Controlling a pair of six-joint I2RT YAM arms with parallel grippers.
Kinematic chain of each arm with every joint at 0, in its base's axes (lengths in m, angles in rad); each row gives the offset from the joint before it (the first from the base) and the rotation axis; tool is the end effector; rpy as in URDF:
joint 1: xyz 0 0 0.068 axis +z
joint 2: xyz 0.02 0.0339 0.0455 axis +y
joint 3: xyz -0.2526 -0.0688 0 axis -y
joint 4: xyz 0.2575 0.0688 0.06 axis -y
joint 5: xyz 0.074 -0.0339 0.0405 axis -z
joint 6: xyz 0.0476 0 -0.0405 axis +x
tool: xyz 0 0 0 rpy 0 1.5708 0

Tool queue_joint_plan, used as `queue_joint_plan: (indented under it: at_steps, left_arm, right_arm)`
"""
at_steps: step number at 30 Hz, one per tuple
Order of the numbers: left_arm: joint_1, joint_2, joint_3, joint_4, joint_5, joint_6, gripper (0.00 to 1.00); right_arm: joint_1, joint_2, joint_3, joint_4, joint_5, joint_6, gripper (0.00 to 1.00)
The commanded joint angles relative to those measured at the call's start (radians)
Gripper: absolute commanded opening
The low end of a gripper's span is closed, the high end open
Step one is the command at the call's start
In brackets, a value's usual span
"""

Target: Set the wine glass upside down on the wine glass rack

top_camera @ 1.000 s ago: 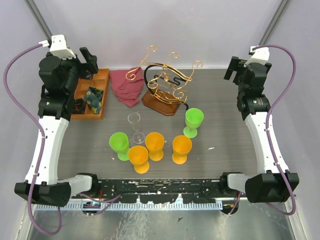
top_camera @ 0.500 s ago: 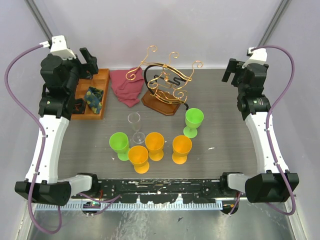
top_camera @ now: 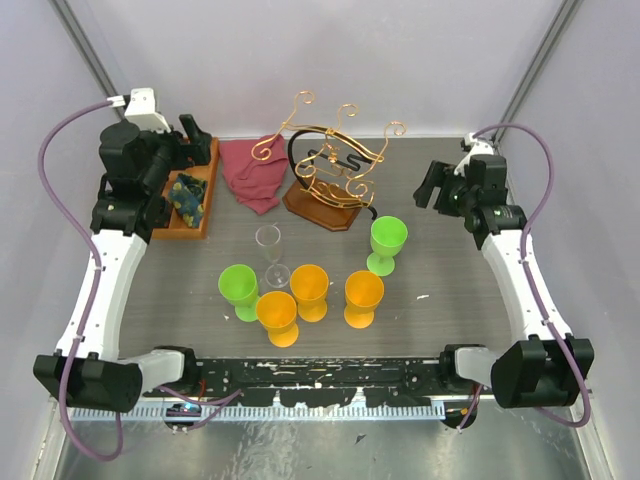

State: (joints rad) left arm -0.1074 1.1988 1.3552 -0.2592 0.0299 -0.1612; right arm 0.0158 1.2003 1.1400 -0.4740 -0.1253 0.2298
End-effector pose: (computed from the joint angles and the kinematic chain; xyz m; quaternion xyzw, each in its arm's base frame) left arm 0.2923 -0.0329 0.4357 -0.0100 0.7424 -0.1007 0.6623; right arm 0.2934 0.0106 0.3316 0.0618 0.8653 0.1145 0.4840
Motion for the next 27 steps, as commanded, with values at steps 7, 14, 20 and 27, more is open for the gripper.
queue_joint_plan:
  at_steps: [7,14,20,27]
  left_arm:
    - [-0.012,0.03,-0.013,0.07,0.129,-0.01,0.98]
    - [-0.057,0.049,-0.007,0.053,0.103,0.027,0.98]
    - [-0.076,0.056,0.002,0.041,0.079,0.041,0.98]
    - [-0.088,0.059,0.016,0.021,0.057,0.049,0.98]
  right_arm:
    - [0.061,-0.078,-0.053,-0.115,-0.134,0.024,0.76]
    - [0.099,-0.055,-0.114,-0.119,-0.111,0.02,0.65]
    - [0.134,-0.004,-0.134,-0.095,-0.068,0.01,0.56]
    - [0.157,0.045,-0.117,-0.087,-0.037,-0.005,0.38]
